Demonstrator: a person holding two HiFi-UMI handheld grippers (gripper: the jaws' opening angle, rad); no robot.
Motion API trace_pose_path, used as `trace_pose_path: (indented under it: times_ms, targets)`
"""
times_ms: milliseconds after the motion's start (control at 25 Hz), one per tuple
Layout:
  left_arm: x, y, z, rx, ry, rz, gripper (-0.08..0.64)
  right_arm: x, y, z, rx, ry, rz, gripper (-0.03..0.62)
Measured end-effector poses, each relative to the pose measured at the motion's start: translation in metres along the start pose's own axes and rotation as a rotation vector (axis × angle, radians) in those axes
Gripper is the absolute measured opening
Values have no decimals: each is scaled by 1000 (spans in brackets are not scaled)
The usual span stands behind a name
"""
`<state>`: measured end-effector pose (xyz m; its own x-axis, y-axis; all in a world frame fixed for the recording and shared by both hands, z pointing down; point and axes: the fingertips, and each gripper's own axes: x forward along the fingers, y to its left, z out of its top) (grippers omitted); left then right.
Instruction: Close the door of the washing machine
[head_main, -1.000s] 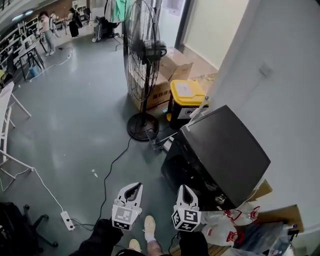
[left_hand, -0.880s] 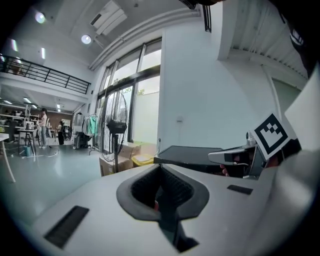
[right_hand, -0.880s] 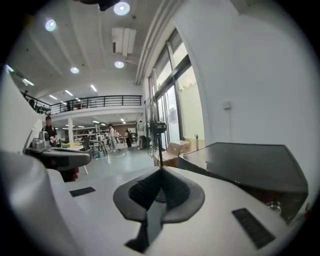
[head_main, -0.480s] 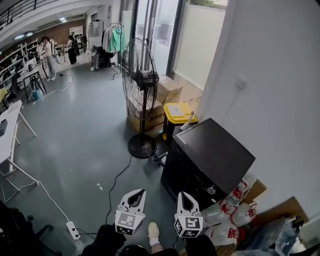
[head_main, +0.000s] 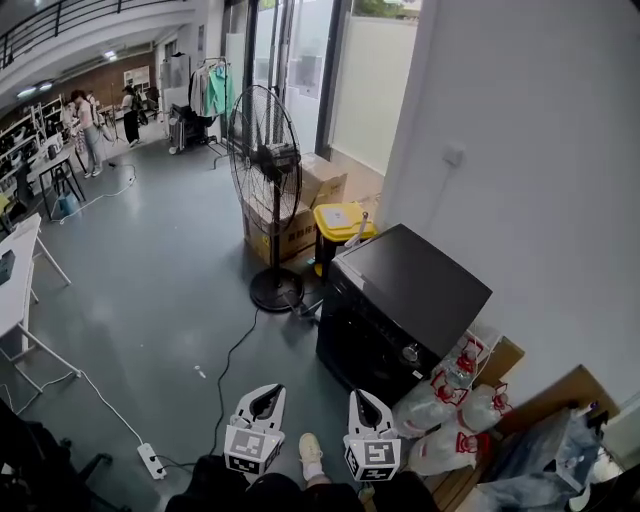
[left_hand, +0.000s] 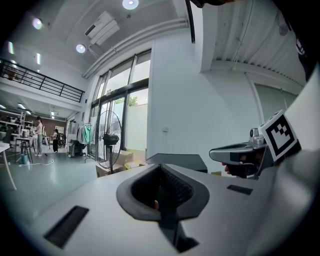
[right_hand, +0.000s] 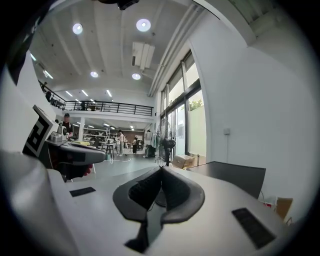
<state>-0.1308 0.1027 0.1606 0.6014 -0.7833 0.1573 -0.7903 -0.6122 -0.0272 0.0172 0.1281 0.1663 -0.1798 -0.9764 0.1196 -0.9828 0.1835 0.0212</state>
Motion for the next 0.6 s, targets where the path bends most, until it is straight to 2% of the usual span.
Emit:
trace_pose_path:
  times_ms: [240, 600]
  targets:
    - [-2, -14, 5, 25, -21, -12, 25, -14, -10, 3, 2, -33, -20, 16]
    - [10, -17, 10, 29, -16, -27, 25, -9, -20, 3, 8, -24, -30, 17]
